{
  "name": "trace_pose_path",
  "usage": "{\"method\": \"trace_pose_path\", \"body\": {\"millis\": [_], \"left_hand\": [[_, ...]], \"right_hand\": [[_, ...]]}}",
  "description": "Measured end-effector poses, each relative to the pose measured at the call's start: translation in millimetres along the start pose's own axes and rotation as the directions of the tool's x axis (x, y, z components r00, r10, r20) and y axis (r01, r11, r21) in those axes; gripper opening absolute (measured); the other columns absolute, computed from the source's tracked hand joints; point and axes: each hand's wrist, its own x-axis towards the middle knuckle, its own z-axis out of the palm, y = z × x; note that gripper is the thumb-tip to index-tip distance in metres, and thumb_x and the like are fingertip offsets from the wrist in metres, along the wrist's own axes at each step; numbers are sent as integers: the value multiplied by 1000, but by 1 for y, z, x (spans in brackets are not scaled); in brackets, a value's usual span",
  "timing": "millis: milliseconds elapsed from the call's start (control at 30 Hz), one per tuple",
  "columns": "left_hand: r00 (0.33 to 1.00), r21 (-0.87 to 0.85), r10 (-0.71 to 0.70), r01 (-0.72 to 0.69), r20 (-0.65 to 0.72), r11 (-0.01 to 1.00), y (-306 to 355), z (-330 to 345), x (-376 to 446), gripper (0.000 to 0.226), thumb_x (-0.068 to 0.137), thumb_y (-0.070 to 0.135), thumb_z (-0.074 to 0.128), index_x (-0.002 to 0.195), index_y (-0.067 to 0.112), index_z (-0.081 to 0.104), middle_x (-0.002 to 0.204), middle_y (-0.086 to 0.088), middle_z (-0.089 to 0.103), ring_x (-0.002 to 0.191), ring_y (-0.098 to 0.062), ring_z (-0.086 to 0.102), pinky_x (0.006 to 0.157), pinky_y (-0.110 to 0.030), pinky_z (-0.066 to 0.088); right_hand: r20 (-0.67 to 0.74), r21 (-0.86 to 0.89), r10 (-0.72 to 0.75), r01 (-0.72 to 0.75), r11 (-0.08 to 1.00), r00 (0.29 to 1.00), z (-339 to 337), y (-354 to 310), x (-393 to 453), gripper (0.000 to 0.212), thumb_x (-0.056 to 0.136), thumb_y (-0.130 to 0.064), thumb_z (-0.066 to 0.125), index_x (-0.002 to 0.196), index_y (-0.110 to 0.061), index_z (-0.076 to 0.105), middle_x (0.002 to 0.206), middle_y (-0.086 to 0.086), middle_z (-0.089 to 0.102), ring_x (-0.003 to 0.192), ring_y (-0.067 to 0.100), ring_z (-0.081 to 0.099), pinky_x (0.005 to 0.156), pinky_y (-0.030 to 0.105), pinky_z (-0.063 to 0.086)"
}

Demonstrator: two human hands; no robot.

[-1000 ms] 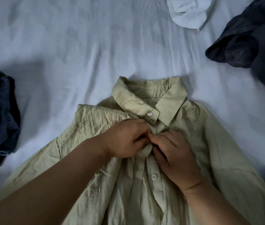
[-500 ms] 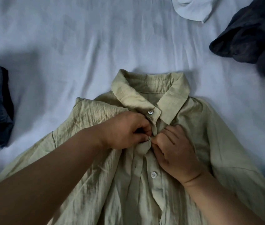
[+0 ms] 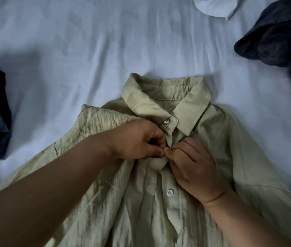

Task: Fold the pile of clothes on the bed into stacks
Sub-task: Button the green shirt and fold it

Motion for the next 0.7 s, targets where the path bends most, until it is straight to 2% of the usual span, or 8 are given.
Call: {"method": "trace_pose_path", "body": {"millis": [233, 367, 433, 533, 600, 700], "left_hand": [[1000, -64, -15, 16, 16, 998, 2, 1, -5, 4, 85, 18, 67, 83, 22, 67, 78, 12, 65, 69, 4, 58, 63, -10, 42], [991, -100, 3, -16, -136, 995, 2, 10, -10, 7, 84, 17, 68, 80, 23, 68, 75, 14, 65, 71, 2, 60, 64, -8, 41], [974, -133, -6, -25, -228, 991, 1, 17, -12, 7, 83, 18, 67, 77, 21, 70, 72, 14, 65, 68, 2, 60, 63, -9, 42], [933, -230, -119, 40, -339, 972, 5, 26, -13, 14, 83, 17, 68, 68, 17, 69, 65, 10, 64, 61, -1, 58, 59, -17, 44], [904, -253, -195, 101, -380, 962, 12, 30, -11, 17, 82, 17, 67, 64, 17, 67, 60, 9, 62, 56, -1, 54, 56, -16, 42], [907, -233, -274, 205, -321, 951, 20, 28, -7, 26, 84, 21, 62, 59, 19, 60, 55, 10, 56, 52, 1, 49, 53, -14, 39]], "right_hand": [[-26, -23, 27, -27, 999, 999, -2, -3, 0, 31, 88, -4, 53, 57, -3, 55, 61, 12, 54, 57, 31, 52, 54, 42, 46], [-64, -69, 8, -12, 998, 998, -2, -4, -2, 17, 87, -5, 54, 72, -9, 49, 63, 12, 55, 64, 29, 48, 60, 40, 44], [-86, -98, -10, 1, 995, 996, -2, -3, -3, 18, 84, -3, 56, 77, -13, 43, 65, 12, 56, 68, 27, 45, 65, 37, 38], [-112, -99, -57, 46, 994, 992, -1, -2, -2, 19, 84, -3, 57, 78, -14, 43, 66, 11, 57, 70, 26, 44, 66, 36, 36], [-110, -81, -67, 58, 995, 992, 0, -1, -3, 18, 84, -2, 57, 79, -13, 44, 68, 11, 58, 71, 26, 45, 66, 37, 37], [-106, -75, -75, 67, 995, 992, -1, 0, -4, 15, 82, -1, 55, 80, -12, 46, 69, 12, 60, 71, 27, 44, 65, 36, 37]]}}
